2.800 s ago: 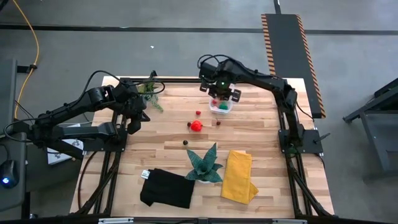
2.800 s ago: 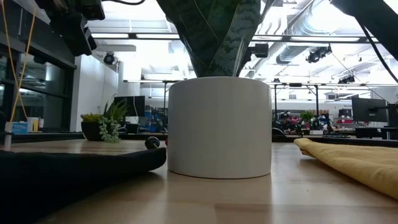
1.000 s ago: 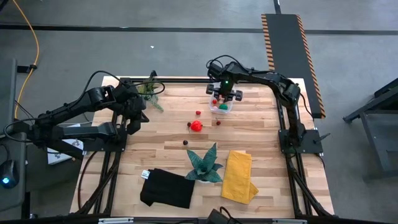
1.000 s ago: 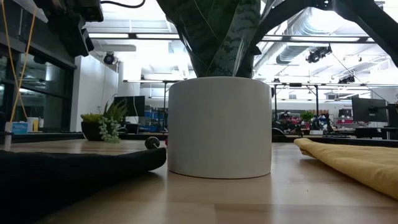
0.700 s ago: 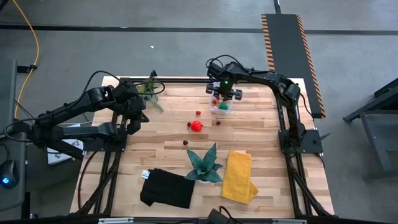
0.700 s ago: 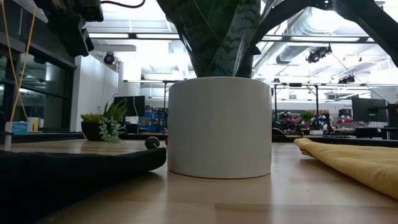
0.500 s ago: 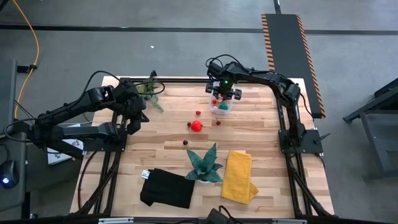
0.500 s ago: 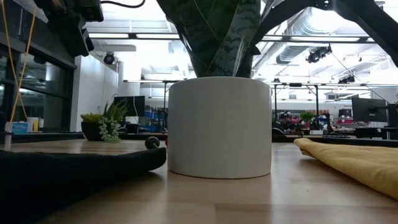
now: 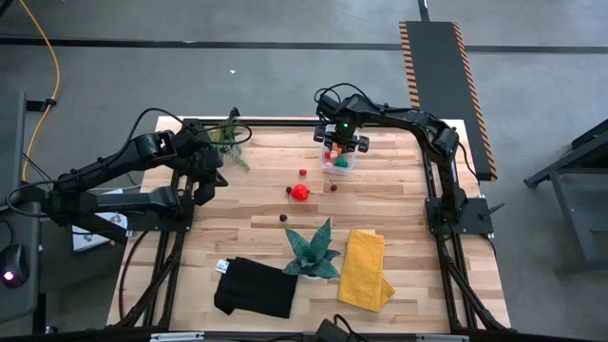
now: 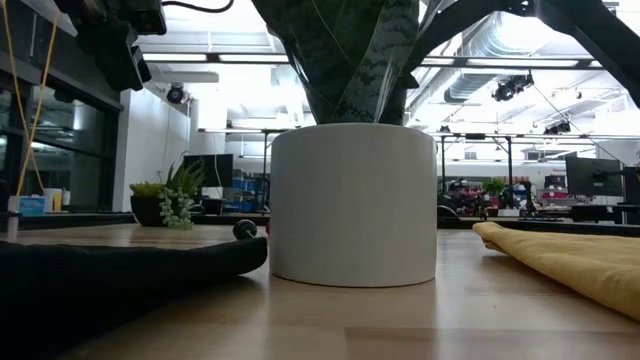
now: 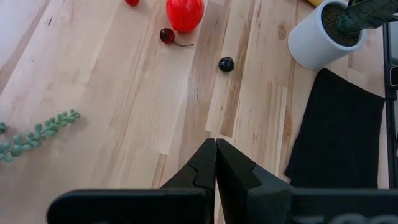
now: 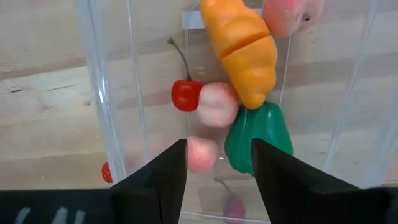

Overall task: Pick and placing Produce into tupperware
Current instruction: Put the right red cherry into the transparent container

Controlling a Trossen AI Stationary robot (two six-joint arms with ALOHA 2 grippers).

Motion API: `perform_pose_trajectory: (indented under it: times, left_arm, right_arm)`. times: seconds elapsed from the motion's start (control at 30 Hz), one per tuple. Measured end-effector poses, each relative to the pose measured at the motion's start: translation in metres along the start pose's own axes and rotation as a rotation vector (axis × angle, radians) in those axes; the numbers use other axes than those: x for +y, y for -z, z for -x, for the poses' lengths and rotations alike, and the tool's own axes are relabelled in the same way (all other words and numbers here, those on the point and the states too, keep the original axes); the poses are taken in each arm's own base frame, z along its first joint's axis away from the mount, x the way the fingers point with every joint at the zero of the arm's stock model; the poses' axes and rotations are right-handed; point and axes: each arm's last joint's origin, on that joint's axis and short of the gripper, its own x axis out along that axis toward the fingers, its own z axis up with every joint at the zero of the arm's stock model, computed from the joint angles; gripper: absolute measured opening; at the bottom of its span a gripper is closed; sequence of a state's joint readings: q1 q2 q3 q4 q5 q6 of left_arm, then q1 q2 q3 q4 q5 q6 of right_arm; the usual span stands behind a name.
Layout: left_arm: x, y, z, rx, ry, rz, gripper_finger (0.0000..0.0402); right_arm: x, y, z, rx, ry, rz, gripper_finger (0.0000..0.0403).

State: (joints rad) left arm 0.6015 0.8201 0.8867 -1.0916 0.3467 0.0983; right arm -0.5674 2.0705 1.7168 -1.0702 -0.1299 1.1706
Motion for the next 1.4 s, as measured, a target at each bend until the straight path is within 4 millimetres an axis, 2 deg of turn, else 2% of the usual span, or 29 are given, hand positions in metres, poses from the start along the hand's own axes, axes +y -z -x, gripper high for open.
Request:
perform_pose_trajectory:
  times: [0.4,0.6,1.17,1.4]
  left_arm:
    - [0.0,0.0,0.0,0.0,0.0,-0.001,0.0001]
    - [0.0,0.0,0.0,-0.002,0.0,-0.001,0.0001]
    - [0.0,0.0,0.0,-0.001,0.0,-0.001,0.0001]
    - [0.0,0.0,0.0,0.001,0.0,-0.001,0.0001]
  right_arm:
    - [0.0,0.0,0.0,0.006,-0.002,0.027,0.0167]
    - [0.002,0.0,0.008,0.04,-0.016,0.027,0.0167]
    - [0.011,-0.001,0.069,0.01,-0.028,0.054,0.0167]
    - [0.014,0.015,0.098,-0.016,-0.007,0.077,0.0167]
